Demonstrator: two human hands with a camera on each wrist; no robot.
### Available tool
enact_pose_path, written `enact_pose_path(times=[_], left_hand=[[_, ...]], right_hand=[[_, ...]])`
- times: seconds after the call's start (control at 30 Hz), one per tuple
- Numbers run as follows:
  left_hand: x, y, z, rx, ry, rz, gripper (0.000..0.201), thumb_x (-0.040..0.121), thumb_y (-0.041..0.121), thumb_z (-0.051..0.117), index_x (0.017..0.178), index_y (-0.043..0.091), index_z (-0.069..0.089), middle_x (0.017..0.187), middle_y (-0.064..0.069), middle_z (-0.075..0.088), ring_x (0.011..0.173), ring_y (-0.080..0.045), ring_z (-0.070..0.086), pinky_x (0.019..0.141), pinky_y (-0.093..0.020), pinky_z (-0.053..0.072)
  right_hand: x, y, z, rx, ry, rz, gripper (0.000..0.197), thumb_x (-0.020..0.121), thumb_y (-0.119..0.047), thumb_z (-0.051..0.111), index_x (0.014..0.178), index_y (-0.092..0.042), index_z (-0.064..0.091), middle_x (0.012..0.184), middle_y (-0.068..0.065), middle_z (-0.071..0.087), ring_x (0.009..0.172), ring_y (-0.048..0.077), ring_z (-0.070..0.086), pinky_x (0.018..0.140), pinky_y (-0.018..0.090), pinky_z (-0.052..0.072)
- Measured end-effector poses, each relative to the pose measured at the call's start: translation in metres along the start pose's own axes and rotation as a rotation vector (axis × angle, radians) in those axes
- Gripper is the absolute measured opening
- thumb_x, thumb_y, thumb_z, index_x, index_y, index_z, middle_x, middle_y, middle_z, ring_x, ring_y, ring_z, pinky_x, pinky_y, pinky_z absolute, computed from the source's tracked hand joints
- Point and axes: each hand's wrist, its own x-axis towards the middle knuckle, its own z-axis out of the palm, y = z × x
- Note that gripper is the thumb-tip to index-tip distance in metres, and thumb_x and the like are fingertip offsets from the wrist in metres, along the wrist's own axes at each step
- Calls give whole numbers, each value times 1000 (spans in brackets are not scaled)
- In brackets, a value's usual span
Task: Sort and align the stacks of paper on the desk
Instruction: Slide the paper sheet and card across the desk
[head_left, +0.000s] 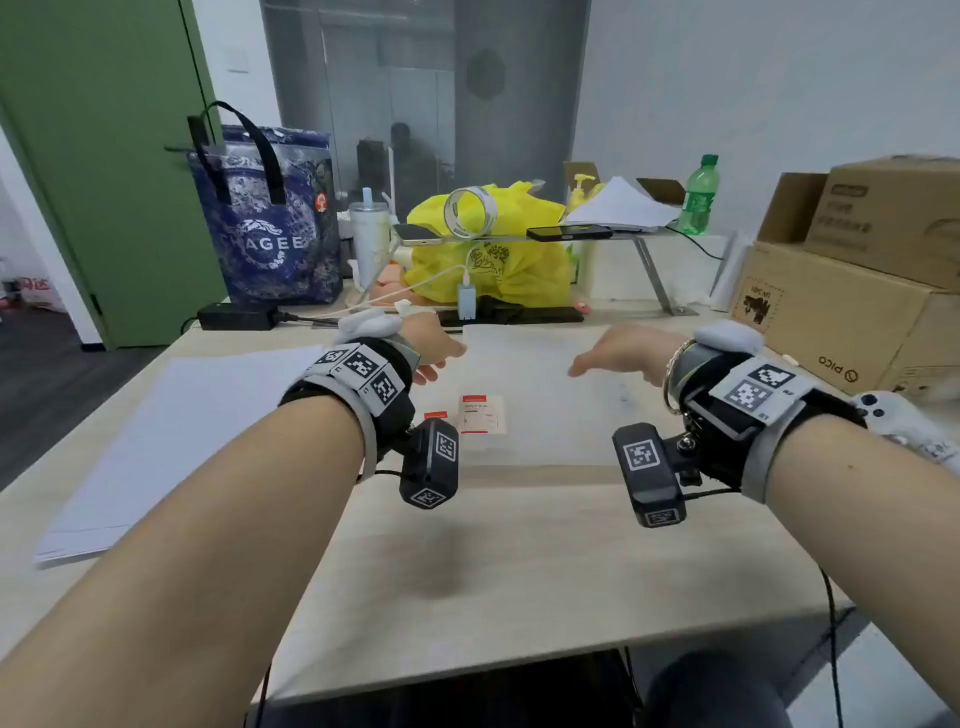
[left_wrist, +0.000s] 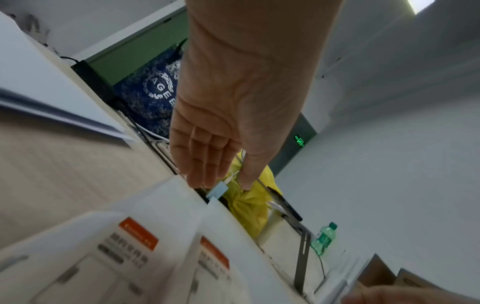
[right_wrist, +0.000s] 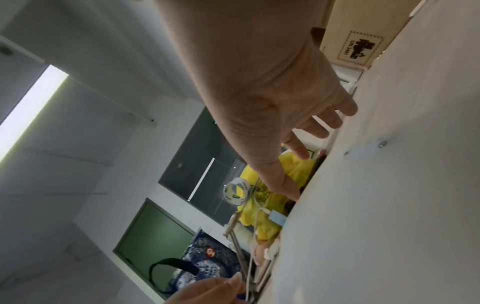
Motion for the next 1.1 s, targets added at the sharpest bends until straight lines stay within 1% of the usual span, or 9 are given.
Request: enact_pose_path(times=[0.17,0.3,0.43,0.5,0.6,0.73,0.87,1.0,1.1], left_hand=[[6,4,17,45,-58,-69,39,97,38,49,117,4,51,101,-7,55,71,-19,57,55,-26,46],[9,8,28,13,-98,-118,52,95,40,51,130,1,46,104,-10,55,67,-20,57,66,-33,53],[14,10,36,137,-76,-84,56,96,43,49,132,0,45,121,-14,58,106,-29,62,94,-36,52],[12,10,37,206,-77,-62,60,95,44,49,132,-3,46,121,-15,57,117,-28,58,101,-34,48],[8,10,35,272,-77,-35,57,94,46,51,125,-2,51,111,-12,60,97,-23,59,88,-28,48],[10,7,31,57,-238,-54,32,92,30,60,100,-1,60,109,-10,68,81,-20,67,77,-29,57],[10,5,26,36,-222,34,38,93,25,60,118,-3,59,91,-4,64,87,-15,62,72,-24,55],[7,5,22,15,-271,127,34,92,23,61,119,2,61,103,-4,71,90,-13,65,75,-22,53],[2,8,24,-18,-342,160,33,95,17,55,124,3,58,102,-1,70,90,-11,65,80,-24,52]], right_hand=[[9,21,14,-120,-100,65,76,79,-52,66,135,-5,46,141,10,48,129,29,45,102,34,37],[12,30,19,-85,-136,71,82,81,-55,63,142,-7,37,146,10,42,130,29,44,97,34,39],[18,32,22,-56,-129,62,87,78,-55,66,143,-6,34,145,10,42,101,22,41,82,29,37],[20,32,22,-61,-131,67,87,76,-55,68,140,-6,36,143,10,43,99,22,40,81,28,36],[21,34,22,-63,-136,69,88,77,-54,69,142,-6,34,145,10,41,119,28,47,91,34,41],[16,32,17,-75,-151,66,89,83,-50,63,148,-5,24,154,8,29,141,26,31,110,32,30],[12,22,15,-23,-125,17,87,81,-46,68,147,-7,29,154,10,30,141,27,30,114,35,28],[-6,-5,25,-20,-215,-152,91,77,-60,63,148,-16,28,156,3,27,142,23,28,117,37,25],[-22,-28,37,-170,-317,-225,104,72,-74,56,152,-19,17,158,-1,22,145,20,24,118,36,22]])
